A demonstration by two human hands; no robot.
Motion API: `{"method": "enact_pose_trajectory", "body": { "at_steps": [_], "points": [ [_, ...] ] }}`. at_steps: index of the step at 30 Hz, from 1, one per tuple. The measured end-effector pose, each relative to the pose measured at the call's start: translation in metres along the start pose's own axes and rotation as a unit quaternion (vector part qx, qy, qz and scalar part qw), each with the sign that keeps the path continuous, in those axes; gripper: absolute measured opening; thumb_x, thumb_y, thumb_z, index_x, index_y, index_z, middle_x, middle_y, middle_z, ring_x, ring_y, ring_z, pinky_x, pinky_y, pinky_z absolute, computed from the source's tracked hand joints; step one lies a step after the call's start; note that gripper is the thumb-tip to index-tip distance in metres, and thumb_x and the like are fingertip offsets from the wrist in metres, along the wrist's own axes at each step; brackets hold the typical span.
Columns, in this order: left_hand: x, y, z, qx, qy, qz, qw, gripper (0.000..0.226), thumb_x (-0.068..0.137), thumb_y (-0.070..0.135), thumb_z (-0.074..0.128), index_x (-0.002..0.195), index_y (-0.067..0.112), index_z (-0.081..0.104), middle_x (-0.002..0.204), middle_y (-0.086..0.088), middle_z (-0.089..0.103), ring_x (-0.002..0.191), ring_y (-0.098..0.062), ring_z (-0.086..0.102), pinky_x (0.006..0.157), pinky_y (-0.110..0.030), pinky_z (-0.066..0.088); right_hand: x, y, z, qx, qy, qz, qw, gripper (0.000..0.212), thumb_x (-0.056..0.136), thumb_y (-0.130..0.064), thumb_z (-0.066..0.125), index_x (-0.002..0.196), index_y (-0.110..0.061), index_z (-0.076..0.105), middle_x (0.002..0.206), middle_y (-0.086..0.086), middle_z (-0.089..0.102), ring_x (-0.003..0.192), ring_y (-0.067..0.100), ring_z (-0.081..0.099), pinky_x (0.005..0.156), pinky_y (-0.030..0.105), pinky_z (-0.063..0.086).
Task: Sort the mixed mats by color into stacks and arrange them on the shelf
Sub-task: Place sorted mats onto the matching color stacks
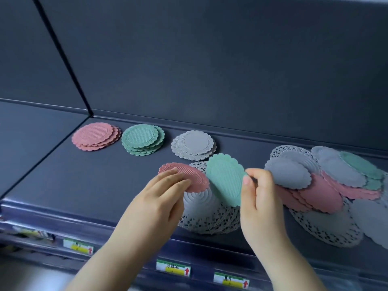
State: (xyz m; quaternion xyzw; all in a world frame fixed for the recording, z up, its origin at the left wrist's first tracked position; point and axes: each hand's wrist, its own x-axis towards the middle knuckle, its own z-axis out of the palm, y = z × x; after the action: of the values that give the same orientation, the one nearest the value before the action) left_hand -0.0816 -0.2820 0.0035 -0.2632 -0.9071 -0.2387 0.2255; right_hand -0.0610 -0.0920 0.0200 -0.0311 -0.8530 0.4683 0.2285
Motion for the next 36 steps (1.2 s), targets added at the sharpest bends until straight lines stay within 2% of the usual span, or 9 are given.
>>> {"method": "enact_pose_trajectory", "body": {
  "at_steps": [8, 11, 16, 21, 25, 28, 31, 33, 36],
  "points": [
    [0.013, -0.105, -0.032, -0.006, 0.003, 0.014, 1.0, 0.033, 0.088, 0.014, 0.043, 0.106, 0.006, 0.07, 0.111, -0.003, 0.066, 0.112, -0.021, 0.057, 0.101, -0.026, 0.038, 0.026, -0.042, 0.067, 0.002, 0.044, 0.023, 0.999, 0.01, 0.094, -0.015, 0.04, 0.091, -0.023, 0.043, 0.064, -0.008, 0.046, 0.057, -0.003, 0.047, 0.051, 0.014, 0.035],
    [0.02, -0.171, -0.059, 0.012, 0.007, 0.009, 1.0, 0.035, 0.088, 0.015, 0.042, 0.107, 0.004, 0.069, 0.112, -0.005, 0.066, 0.112, -0.022, 0.056, 0.099, -0.028, 0.039, 0.036, -0.067, 0.11, -0.003, 0.065, 0.025, 0.998, 0.009, 0.094, -0.013, 0.04, 0.093, -0.022, 0.043, 0.065, -0.009, 0.045, 0.065, 0.01, 0.048, 0.058, 0.026, 0.038],
    [0.043, -0.261, -0.09, 0.065, -0.009, 0.014, 0.998, 0.036, 0.088, 0.017, 0.04, 0.102, 0.005, 0.071, 0.109, -0.005, 0.069, 0.108, -0.025, 0.062, 0.089, -0.033, 0.049, 0.046, -0.094, 0.174, 0.003, 0.091, 0.045, 0.995, 0.014, 0.095, -0.013, 0.04, 0.09, -0.025, 0.043, 0.071, -0.009, 0.05, 0.062, -0.01, 0.047, 0.056, 0.009, 0.034],
    [0.064, -0.304, -0.086, 0.08, -0.172, 0.06, 0.98, 0.039, 0.065, -0.012, 0.067, 0.092, 0.016, 0.067, 0.095, 0.003, 0.065, 0.095, -0.017, 0.057, 0.062, -0.025, 0.052, 0.038, -0.103, 0.206, -0.013, 0.118, 0.078, 0.99, 0.008, 0.095, -0.015, 0.039, 0.094, -0.017, 0.047, 0.065, -0.003, 0.049, 0.055, 0.001, 0.044, 0.05, 0.016, 0.032],
    [0.064, -0.317, -0.084, 0.08, -0.21, 0.054, 0.973, 0.043, 0.063, -0.004, 0.076, 0.103, 0.011, 0.068, 0.109, -0.001, 0.065, 0.107, -0.011, 0.056, 0.079, -0.021, 0.049, 0.038, -0.108, 0.215, -0.032, 0.144, 0.094, 0.985, 0.011, 0.095, -0.017, 0.038, 0.097, -0.014, 0.048, 0.07, -0.004, 0.051, 0.061, 0.01, 0.046, 0.053, 0.017, 0.034],
    [0.059, -0.324, -0.081, 0.085, -0.318, -0.026, 0.944, 0.066, 0.09, 0.0, 0.039, 0.148, 0.027, 0.025, 0.157, 0.009, 0.013, 0.144, -0.008, 0.009, 0.114, -0.043, 0.019, 0.049, -0.118, 0.221, -0.069, 0.16, 0.064, 0.983, 0.009, 0.095, -0.011, 0.039, 0.097, -0.011, 0.047, 0.071, -0.013, 0.046, 0.065, -0.006, 0.047, 0.053, 0.024, 0.029],
    [0.054, -0.324, -0.081, 0.138, -0.36, -0.014, 0.922, 0.071, 0.091, 0.002, 0.031, 0.151, 0.028, 0.002, 0.158, 0.007, -0.007, 0.144, -0.011, -0.006, 0.116, -0.041, 0.006, 0.069, -0.124, 0.23, -0.139, 0.175, -0.013, 0.975, 0.01, 0.094, -0.004, 0.041, 0.099, -0.001, 0.05, 0.069, -0.007, 0.053, 0.067, 0.0, 0.054, 0.053, 0.024, 0.018],
    [0.052, -0.323, -0.083, 0.177, -0.365, 0.009, 0.914, 0.07, 0.093, 0.004, 0.029, 0.151, 0.022, -0.006, 0.158, 0.001, -0.011, 0.145, -0.015, -0.006, 0.116, -0.036, 0.002, 0.084, -0.12, 0.239, -0.189, 0.158, -0.063, 0.967, 0.012, 0.094, -0.006, 0.043, 0.102, 0.001, 0.05, 0.094, 0.011, 0.069, 0.072, 0.028, 0.064, 0.052, 0.021, 0.03],
    [0.049, -0.325, -0.081, 0.215, -0.36, 0.039, 0.907, 0.064, 0.096, 0.01, 0.027, 0.149, 0.014, -0.01, 0.157, -0.007, -0.011, 0.145, -0.021, -0.003, 0.116, -0.033, -0.001, 0.095, -0.1, 0.253, -0.318, 0.046, -0.121, 0.939, 0.025, 0.088, -0.001, 0.053, 0.111, -0.005, 0.043, 0.119, 0.013, 0.063, 0.075, 0.028, 0.069, 0.051, 0.023, 0.049]
  ]
}}
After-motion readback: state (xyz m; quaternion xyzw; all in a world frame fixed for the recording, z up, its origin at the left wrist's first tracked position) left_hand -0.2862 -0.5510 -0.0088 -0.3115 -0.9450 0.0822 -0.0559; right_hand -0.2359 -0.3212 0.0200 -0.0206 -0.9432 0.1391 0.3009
